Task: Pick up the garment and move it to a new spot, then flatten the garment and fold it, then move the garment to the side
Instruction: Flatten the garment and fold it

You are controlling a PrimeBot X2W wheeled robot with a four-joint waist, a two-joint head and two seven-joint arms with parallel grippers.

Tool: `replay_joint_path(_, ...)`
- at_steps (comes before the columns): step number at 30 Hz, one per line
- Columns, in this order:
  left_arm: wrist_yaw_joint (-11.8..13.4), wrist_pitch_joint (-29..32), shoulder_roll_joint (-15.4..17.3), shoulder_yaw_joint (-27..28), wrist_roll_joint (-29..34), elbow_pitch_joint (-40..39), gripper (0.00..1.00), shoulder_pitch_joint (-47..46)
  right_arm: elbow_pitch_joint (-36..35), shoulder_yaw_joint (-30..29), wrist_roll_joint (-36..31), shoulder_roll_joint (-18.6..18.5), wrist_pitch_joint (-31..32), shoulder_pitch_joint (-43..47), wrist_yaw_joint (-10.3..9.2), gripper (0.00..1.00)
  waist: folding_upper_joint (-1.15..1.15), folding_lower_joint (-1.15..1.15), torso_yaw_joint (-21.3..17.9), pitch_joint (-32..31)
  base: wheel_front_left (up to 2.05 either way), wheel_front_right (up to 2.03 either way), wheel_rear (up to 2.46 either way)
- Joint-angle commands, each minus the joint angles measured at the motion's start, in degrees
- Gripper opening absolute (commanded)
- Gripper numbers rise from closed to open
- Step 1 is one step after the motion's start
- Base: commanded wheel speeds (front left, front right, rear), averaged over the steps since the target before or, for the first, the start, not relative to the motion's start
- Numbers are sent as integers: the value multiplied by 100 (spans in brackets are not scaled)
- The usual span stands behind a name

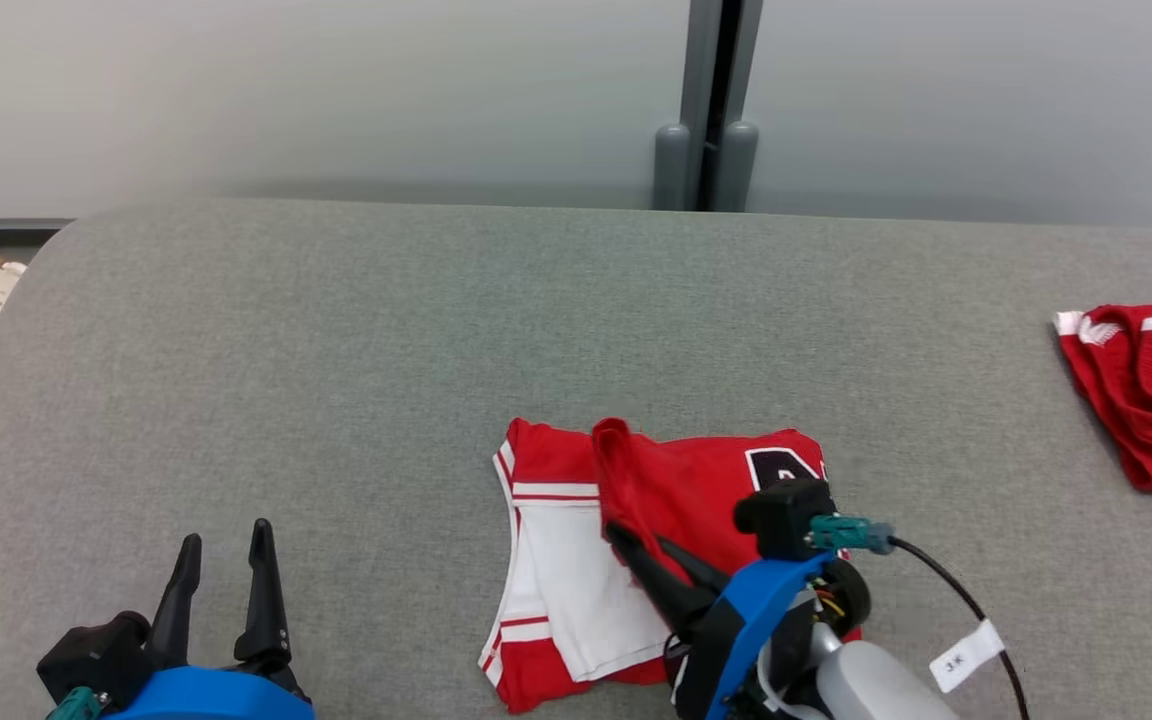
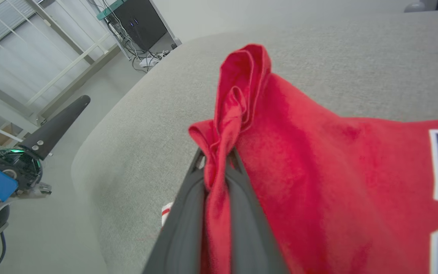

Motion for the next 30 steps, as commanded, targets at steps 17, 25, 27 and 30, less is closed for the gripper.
replay_joint_path(17,-160,-25,-298,-40,185,252,100,-182,1716,1573,1060,-12,-934,-1335,1,74,0,0,298,93,0,0,0)
replay_joint_path(25,-215,-25,-334,-43,250,318,100,-218,1826,1945,1566,-21,-1598,-1636,1,100,0,0,264,110,0,0,0)
replay_joint_path(27,-218,-25,-352,-42,294,310,100,-250,2000,1917,1477,-19,-1819,-1731,1,100,0,0,236,107,0,0,0)
replay_joint_path(30,-226,-25,-382,-32,365,248,100,-295,2350,1727,1143,-21,-2078,-1886,1,100,0,0,173,85,0,0,0)
